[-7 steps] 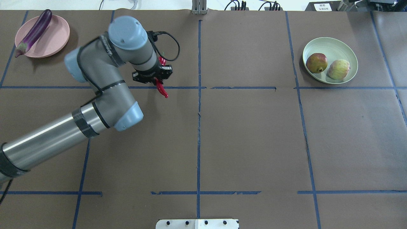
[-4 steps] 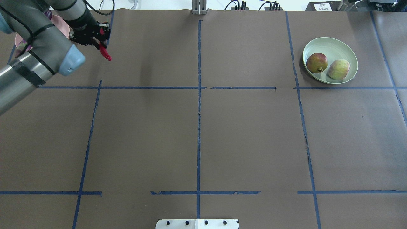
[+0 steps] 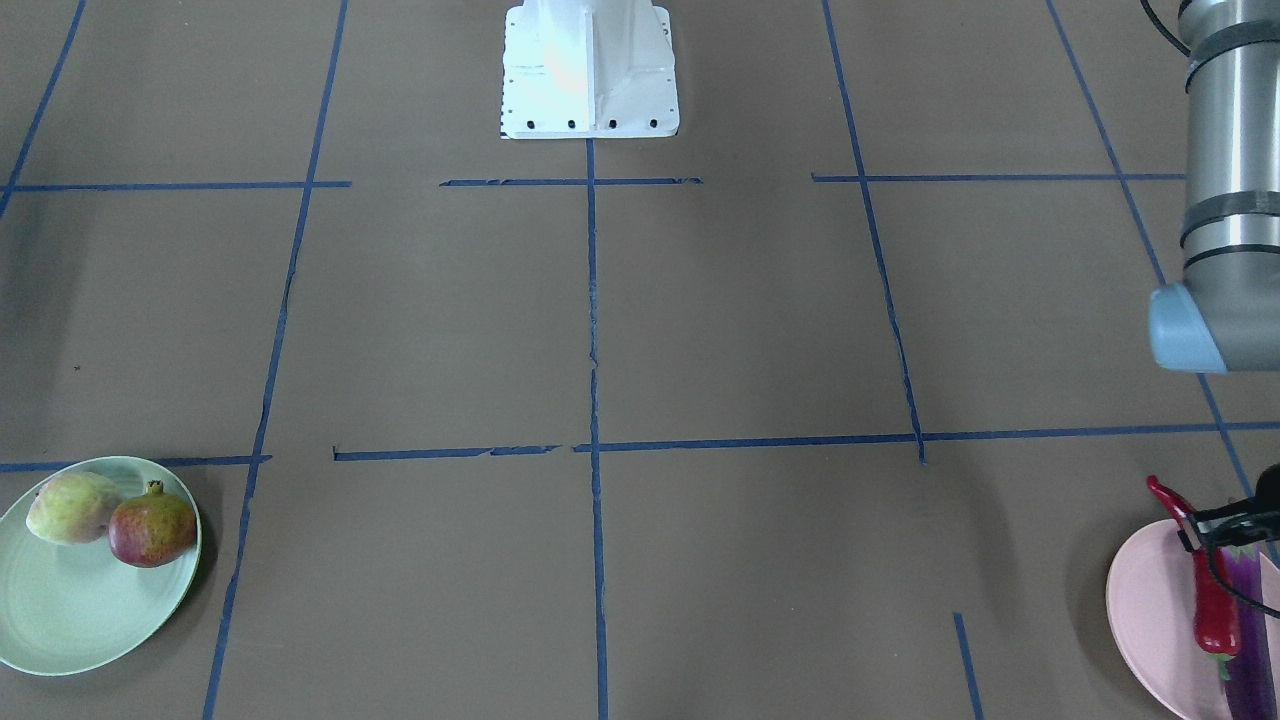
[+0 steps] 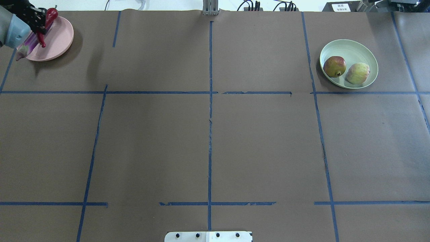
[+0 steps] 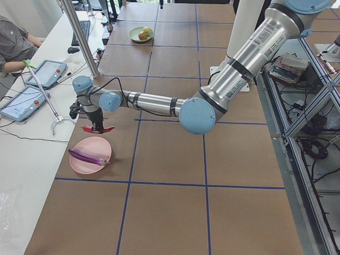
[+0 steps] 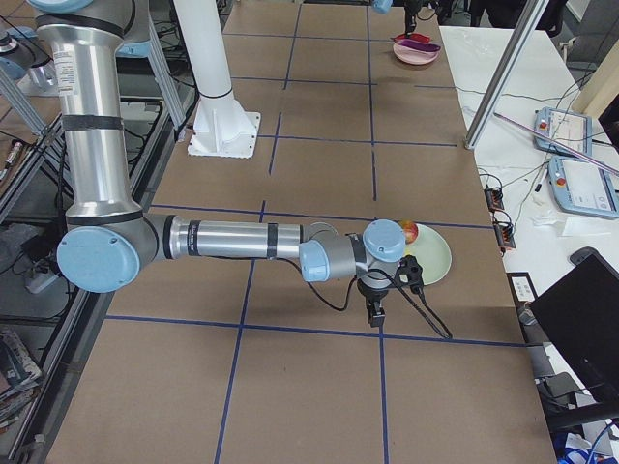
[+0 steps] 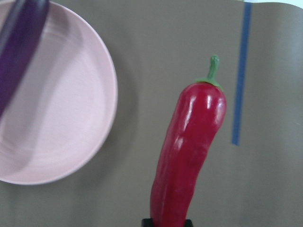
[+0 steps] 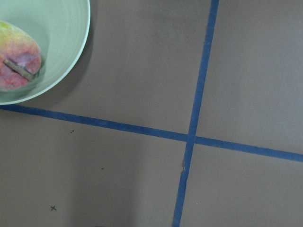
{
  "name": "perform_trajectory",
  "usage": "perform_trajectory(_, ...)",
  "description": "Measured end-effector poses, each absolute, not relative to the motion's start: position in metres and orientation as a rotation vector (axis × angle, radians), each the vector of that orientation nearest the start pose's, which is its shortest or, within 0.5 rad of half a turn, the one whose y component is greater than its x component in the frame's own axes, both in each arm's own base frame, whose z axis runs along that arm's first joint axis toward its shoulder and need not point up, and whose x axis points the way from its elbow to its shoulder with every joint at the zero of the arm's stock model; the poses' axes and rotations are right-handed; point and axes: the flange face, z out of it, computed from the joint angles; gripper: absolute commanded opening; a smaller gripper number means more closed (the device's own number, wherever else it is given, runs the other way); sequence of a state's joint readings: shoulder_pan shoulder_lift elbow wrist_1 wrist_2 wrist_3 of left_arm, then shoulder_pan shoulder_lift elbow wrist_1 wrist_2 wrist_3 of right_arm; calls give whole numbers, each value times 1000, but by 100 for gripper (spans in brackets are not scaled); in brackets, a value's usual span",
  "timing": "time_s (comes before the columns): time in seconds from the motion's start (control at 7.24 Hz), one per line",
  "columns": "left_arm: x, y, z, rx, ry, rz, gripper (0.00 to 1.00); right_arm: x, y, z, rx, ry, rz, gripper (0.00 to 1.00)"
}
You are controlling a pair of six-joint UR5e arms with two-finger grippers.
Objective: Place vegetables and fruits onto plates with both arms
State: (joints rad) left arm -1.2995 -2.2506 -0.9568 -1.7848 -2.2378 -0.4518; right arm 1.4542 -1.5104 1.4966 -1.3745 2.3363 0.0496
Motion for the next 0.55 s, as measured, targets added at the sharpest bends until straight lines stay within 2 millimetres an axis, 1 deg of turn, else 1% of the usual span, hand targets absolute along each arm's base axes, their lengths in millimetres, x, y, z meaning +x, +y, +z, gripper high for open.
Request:
perform_trajectory(0.14,118,-770,536,13,703,-62,97,2,-533,644,111,-776,-134,100)
perform_trajectory(0.28,111,-772,545,17,698,-51,100,2,-533,644,111,-776,-135,100)
perform_trajectory(0.55,110,-773,548,45,703,-30,100,3,-532,644,112,-776,-136,100)
